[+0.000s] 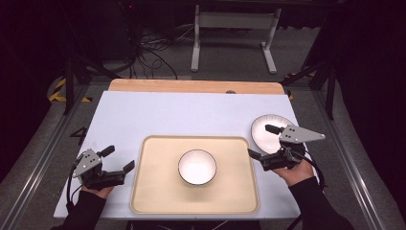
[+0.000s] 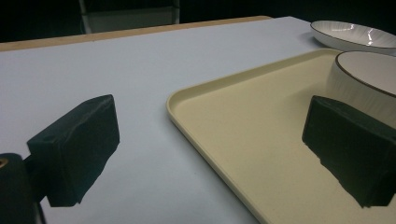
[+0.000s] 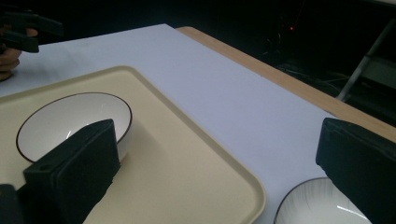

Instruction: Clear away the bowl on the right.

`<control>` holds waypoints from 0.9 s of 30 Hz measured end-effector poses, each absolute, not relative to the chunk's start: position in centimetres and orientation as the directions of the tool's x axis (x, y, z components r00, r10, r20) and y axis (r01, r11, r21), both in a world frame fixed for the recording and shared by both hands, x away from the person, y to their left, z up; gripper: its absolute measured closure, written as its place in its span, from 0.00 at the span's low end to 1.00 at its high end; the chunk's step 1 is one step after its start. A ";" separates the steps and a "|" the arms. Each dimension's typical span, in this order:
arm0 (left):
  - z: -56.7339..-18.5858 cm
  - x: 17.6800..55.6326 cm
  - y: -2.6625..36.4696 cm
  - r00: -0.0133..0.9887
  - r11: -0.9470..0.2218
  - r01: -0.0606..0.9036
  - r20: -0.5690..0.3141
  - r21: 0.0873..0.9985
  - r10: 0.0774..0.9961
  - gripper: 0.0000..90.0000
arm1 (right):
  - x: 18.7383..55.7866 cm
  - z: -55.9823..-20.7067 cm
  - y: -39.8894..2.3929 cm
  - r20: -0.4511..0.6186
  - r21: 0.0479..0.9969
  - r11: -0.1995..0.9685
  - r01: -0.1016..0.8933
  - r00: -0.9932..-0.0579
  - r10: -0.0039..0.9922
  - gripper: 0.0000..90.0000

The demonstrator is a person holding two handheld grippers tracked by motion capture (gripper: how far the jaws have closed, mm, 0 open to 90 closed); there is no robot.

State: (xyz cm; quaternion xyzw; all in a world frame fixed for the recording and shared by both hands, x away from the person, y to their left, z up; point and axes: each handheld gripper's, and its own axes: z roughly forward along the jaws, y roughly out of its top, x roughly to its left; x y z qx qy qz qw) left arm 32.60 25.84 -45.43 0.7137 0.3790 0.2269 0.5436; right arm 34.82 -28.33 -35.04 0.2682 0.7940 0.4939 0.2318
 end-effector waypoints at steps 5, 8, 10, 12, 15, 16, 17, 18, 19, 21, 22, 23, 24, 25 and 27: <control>-45.4 32.6 25.8 0.610 -0.121 0.294 -0.089 0.948 0.787 0.05 | 34.6 -35.8 -29.5 -0.100 0.926 0.324 0.195 -0.702 0.705 0.00; -45.4 32.6 25.8 0.610 -0.121 0.295 -0.089 0.948 0.787 0.05 | 34.8 -36.4 -30.3 -0.070 0.917 0.310 0.250 -0.666 0.743 0.00; -45.4 32.6 25.8 0.611 -0.122 0.295 -0.089 0.948 0.787 0.05 | 34.7 -36.9 -30.8 -0.071 0.928 0.291 0.234 -0.655 0.752 0.00; -45.4 32.6 25.8 0.611 -0.123 0.295 -0.088 0.948 0.787 0.05 | 34.7 -37.4 -31.1 -0.065 0.921 0.299 0.250 -0.657 0.751 0.00; -45.4 32.6 25.8 0.610 -0.122 0.295 -0.089 0.948 0.787 0.05 | 34.5 -38.3 -31.6 -0.064 0.926 0.283 0.249 -0.636 0.769 0.00; -45.4 32.6 25.8 0.611 -0.123 0.294 -0.088 0.948 0.787 0.05 | 34.4 -38.6 -31.8 -0.058 0.928 0.273 0.252 -0.626 0.777 0.00; -45.4 32.6 25.8 0.610 -0.122 0.296 -0.089 0.948 0.788 0.05 | 34.3 -39.0 -32.1 -0.052 0.933 0.260 0.249 -0.620 0.783 0.00; -45.4 32.6 25.8 0.610 -0.122 0.294 -0.088 0.948 0.787 0.05 | 34.2 -39.3 -32.3 -0.048 0.936 0.249 0.250 -0.610 0.791 0.00; -45.4 32.6 25.8 0.610 -0.122 0.295 -0.088 0.948 0.787 0.05 | 34.0 -39.6 -32.5 -0.047 0.939 0.239 0.247 -0.597 0.801 0.00; -45.4 32.6 25.8 0.611 -0.124 0.293 -0.086 0.948 0.787 0.05 | 33.8 -40.2 -33.0 -0.043 0.943 0.227 0.245 -0.583 0.811 0.00; -45.4 32.6 25.8 0.612 -0.124 0.293 -0.086 0.948 0.786 0.05 | 33.8 -40.5 -33.2 -0.037 0.942 0.222 0.252 -0.580 0.814 0.00; -45.4 32.6 25.8 0.612 -0.124 0.293 -0.086 0.948 0.786 0.05 | 33.7 -40.9 -33.4 -0.038 0.942 0.220 0.252 -0.573 0.818 0.00; -45.4 32.6 25.8 0.612 -0.124 0.293 -0.086 0.948 0.786 0.05 | 33.6 -41.1 -33.5 -0.034 0.941 0.219 0.259 -0.570 0.821 0.00; -45.4 32.6 25.9 0.613 -0.124 0.292 -0.086 0.948 0.785 0.05 | 33.6 -41.1 -33.5 -0.034 0.941 0.219 0.259 -0.570 0.821 0.00; -45.4 32.6 25.9 0.616 -0.123 0.289 -0.087 0.949 0.783 0.05 | 33.5 -41.8 -33.8 -0.035 0.939 0.217 0.266 -0.556 0.830 0.00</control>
